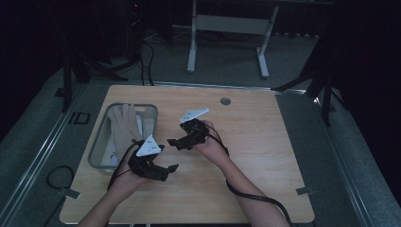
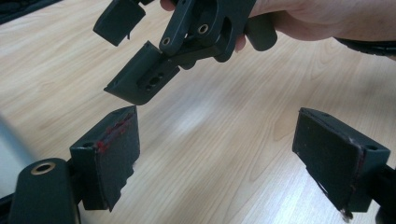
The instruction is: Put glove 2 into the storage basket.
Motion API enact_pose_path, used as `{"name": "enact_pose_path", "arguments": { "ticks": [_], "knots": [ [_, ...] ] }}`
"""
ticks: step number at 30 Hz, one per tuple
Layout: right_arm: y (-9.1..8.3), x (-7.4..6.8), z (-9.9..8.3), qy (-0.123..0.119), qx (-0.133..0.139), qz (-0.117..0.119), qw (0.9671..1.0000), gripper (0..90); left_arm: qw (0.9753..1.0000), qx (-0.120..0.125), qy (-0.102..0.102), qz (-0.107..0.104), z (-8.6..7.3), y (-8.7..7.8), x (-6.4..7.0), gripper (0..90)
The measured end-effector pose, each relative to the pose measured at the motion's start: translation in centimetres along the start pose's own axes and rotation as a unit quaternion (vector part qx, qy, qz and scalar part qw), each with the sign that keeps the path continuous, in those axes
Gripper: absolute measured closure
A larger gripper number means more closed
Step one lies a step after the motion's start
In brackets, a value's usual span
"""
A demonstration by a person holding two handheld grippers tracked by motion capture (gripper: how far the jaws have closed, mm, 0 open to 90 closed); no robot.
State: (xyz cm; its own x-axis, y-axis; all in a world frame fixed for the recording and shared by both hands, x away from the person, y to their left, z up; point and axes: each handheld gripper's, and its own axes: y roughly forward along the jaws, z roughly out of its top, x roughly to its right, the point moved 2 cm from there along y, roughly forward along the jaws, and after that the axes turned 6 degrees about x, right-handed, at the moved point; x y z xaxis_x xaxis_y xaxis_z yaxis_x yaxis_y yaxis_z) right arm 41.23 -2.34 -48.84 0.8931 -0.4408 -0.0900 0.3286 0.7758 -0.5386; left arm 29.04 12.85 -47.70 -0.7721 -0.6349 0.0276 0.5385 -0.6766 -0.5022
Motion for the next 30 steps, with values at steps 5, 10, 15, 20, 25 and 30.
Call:
{"name": "enact_pose_path", "arguments": {
  "ticks": [5, 10, 15, 20, 25, 30],
  "knots": [
    [-1.3, 0.4, -1.2, 0.007, 0.01, 0.002, 0.9999, 15.0, 0.9999, -0.001, 0.001, -0.016, -0.4, 1.2, 0.6, 15.3],
    [-2.1, 1.0, -2.7, 0.014, 0.009, -0.001, 0.9999, 15.0, 0.9995, -0.006, 0.008, -0.029, -0.7, 2.3, 1.3, 15.2],
    [-2.7, 1.4, -4.7, 0.02, 0.004, -0.004, 0.9998, 15.4, 0.9992, -0.007, 0.01, -0.038, -1.3, 3.4, 1.9, 15.2],
    [-3.2, 1.6, -6.7, 0.025, 0.0, 0.0, 0.9997, 15.4, 0.9987, -0.007, 0.008, -0.049, -1.9, 4.4, 2.5, 15.2],
    [-3.7, 1.8, -8.3, 0.029, 0.0, -0.003, 0.9996, 15.4, 0.9982, -0.006, 0.008, -0.059, -2.4, 5.4, 3.0, 15.2],
    [-4.4, 2.1, -9.8, 0.027, -0.008, -0.004, 0.9996, 14.2, 0.9975, -0.007, 0.013, -0.069, -2.7, 6.2, 3.4, 15.2]
  ]
}}
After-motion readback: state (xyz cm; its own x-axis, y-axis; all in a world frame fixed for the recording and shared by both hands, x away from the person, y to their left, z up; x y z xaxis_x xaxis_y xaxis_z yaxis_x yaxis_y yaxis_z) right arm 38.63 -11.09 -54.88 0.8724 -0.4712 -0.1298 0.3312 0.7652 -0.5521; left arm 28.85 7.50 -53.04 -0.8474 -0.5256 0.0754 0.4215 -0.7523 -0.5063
